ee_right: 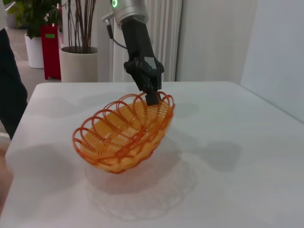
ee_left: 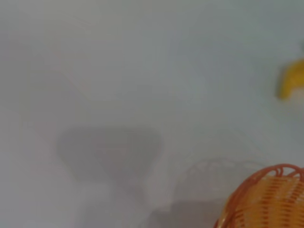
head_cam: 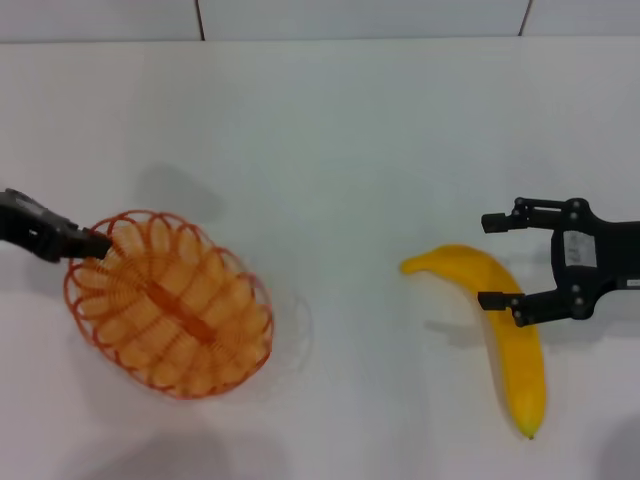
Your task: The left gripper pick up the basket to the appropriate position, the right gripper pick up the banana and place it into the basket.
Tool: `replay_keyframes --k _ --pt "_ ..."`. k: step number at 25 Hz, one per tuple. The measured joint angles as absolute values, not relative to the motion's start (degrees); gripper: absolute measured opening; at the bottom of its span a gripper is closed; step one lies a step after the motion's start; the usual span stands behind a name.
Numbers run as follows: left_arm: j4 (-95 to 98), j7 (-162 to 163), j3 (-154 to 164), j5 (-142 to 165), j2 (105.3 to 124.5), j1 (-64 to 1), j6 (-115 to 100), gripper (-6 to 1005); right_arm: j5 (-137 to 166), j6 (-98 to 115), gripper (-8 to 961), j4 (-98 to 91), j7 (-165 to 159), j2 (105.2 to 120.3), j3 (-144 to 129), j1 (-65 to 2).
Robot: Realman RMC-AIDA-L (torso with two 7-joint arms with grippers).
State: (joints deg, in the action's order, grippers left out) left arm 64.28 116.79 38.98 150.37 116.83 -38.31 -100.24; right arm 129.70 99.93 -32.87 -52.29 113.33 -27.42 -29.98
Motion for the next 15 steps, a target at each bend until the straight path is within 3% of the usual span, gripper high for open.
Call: replay_keyframes --k 15 --pt "45.6 127.9 39.1 142.3 116.9 -41.0 -86.6 56 129.6 99.9 884 -32.9 -52.3 113.68 -27.4 -30.4"
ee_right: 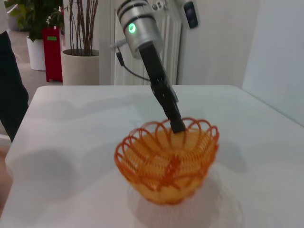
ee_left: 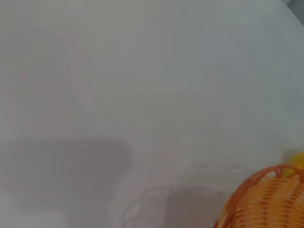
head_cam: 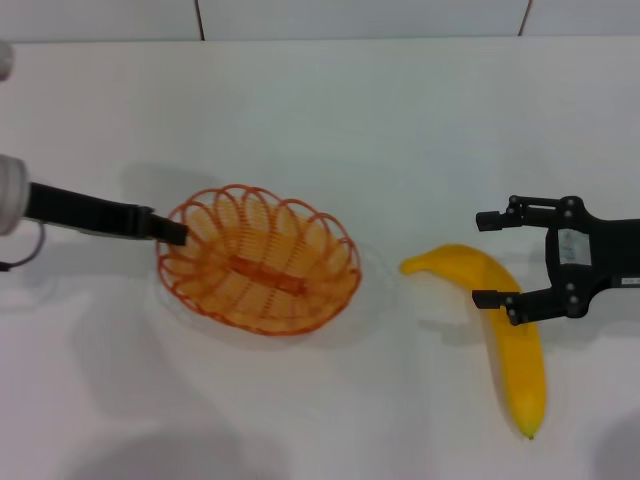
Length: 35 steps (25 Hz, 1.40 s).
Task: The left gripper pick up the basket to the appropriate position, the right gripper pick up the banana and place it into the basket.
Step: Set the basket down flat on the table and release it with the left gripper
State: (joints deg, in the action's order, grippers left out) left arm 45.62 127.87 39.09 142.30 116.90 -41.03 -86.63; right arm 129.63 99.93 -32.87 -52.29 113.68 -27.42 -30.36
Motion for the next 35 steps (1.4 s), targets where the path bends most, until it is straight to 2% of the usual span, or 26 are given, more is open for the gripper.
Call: replay_keyframes --k 35 --pt "37.6 134.4 40.9 141.6 116.68 -42.9 -86.5 55 129.5 99.9 884 -32.9 -52.3 113.56 -27.4 -30.3"
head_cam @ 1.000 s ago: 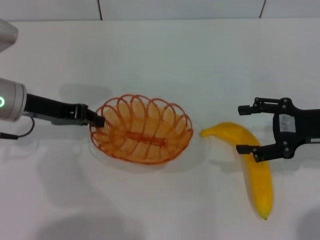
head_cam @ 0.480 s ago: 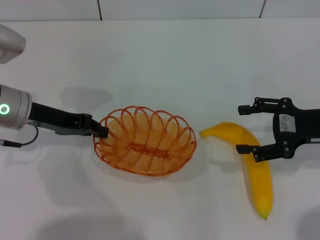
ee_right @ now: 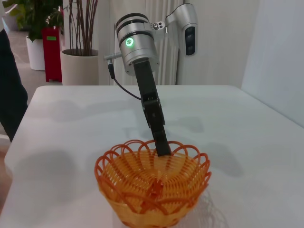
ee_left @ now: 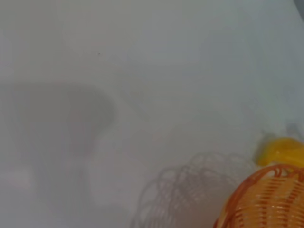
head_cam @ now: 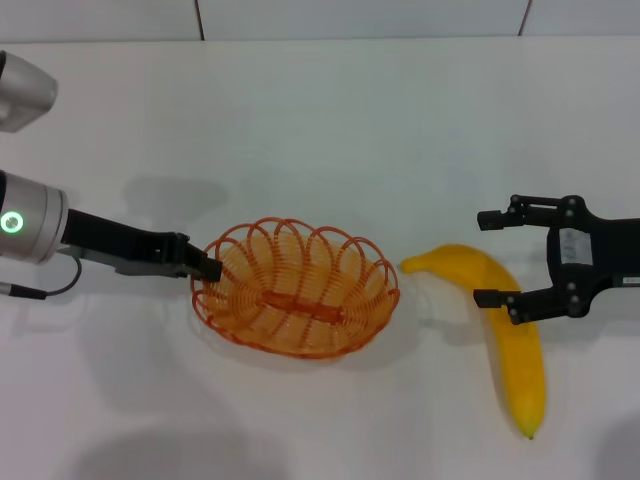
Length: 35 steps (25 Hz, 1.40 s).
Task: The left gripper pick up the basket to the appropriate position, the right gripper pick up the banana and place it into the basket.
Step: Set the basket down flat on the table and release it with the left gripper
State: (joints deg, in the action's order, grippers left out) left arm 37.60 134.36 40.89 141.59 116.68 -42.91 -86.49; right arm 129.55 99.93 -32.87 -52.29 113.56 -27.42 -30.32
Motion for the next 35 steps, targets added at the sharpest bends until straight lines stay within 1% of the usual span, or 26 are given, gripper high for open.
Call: replay_keyframes --k 11,16,26,35 --pt "37.6 134.3 40.4 140.6 116.76 -42.3 -86.5 56 129.5 99.9 884 -32.9 -52.3 113.46 -27.4 -30.0" --pt "38.1 133.9 40.3 137.3 116.5 -40.9 -87.2 56 129.6 99.9 884 -32.9 -52.3 113.4 -27.4 -29.7" --pt "38.4 133.9 40.3 136.2 116.36 -40.6 -87.8 57 129.6 100.0 884 -32.9 -52.3 113.29 -27.4 -29.1" --pt "38.4 134.1 40.5 136.2 116.36 -40.4 -87.9 110 129.6 100.3 883 -32.9 -52.3 113.29 -27.4 -29.1"
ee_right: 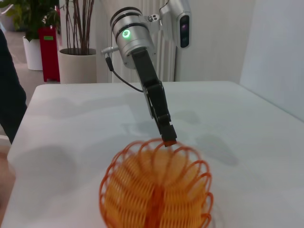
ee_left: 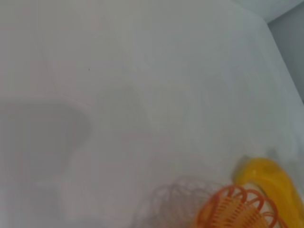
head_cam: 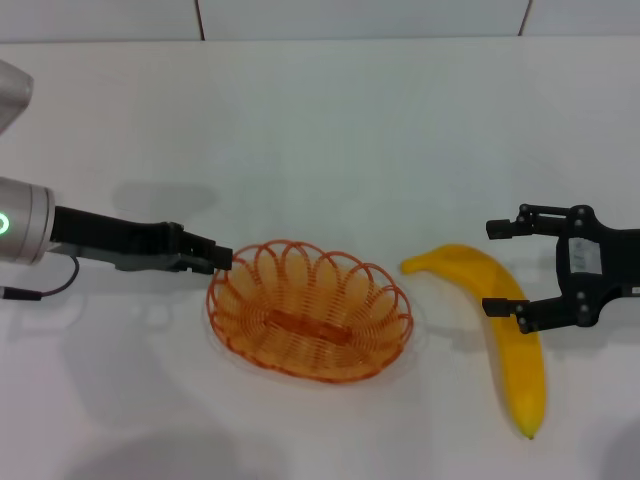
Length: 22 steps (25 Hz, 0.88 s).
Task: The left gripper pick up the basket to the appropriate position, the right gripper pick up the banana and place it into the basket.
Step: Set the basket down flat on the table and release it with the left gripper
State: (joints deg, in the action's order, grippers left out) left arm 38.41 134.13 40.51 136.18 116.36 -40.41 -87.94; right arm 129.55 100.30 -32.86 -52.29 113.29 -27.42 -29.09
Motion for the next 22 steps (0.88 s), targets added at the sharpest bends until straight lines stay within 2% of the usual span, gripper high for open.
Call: replay_keyframes --k 2,5,10,17,22 --pt "38.4 133.8 40.7 136.4 116.36 -40.4 -88.5 122 129.6 100.3 883 -32.9 -52.3 113.29 -27.4 -29.1" --pt "38.4 132.9 40.9 136.7 116.4 -40.7 -90.0 300 129.6 100.3 883 -32.9 -52.3 113.28 -27.4 -29.2" --pt "38.2 131.0 41.1 136.9 116.55 -41.2 -92.0 434 129.6 100.4 883 -32.9 -52.3 113.28 -27.4 -29.5" --pt "38.8 129.4 44.0 137.1 116.62 -41.5 -94.2 469 129.5 100.5 883 -32.9 -52.3 113.29 -27.4 -29.4" --pt "50.8 129.3 42.1 133.6 116.79 -35.8 -94.8 493 128.5 101.3 883 -33.3 -52.3 113.19 -27.3 -29.2"
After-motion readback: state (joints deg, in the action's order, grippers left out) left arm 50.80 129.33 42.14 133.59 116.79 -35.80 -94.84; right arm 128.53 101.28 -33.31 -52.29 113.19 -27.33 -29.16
